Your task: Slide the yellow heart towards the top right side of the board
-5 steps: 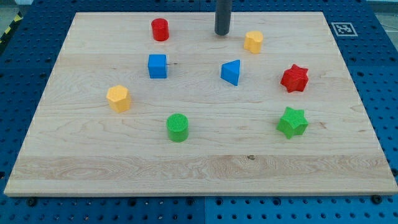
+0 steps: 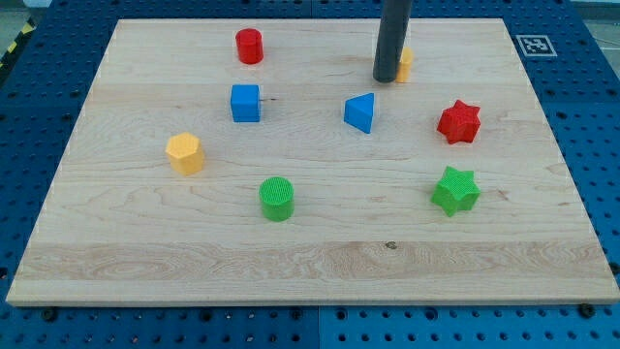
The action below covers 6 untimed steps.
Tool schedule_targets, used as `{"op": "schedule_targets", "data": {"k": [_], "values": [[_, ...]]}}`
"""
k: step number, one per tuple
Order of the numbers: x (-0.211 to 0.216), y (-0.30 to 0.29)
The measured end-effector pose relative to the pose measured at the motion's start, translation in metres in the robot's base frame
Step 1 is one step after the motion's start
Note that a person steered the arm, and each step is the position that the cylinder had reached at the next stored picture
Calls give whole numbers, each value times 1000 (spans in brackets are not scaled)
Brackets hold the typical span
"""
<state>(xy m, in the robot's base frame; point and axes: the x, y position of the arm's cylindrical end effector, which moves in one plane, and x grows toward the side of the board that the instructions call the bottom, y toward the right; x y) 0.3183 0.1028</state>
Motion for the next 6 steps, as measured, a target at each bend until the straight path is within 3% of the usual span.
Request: {"op": "schedule_targets", "data": {"k": [3,6], "values": [[-6,49],[-33,12]]}}
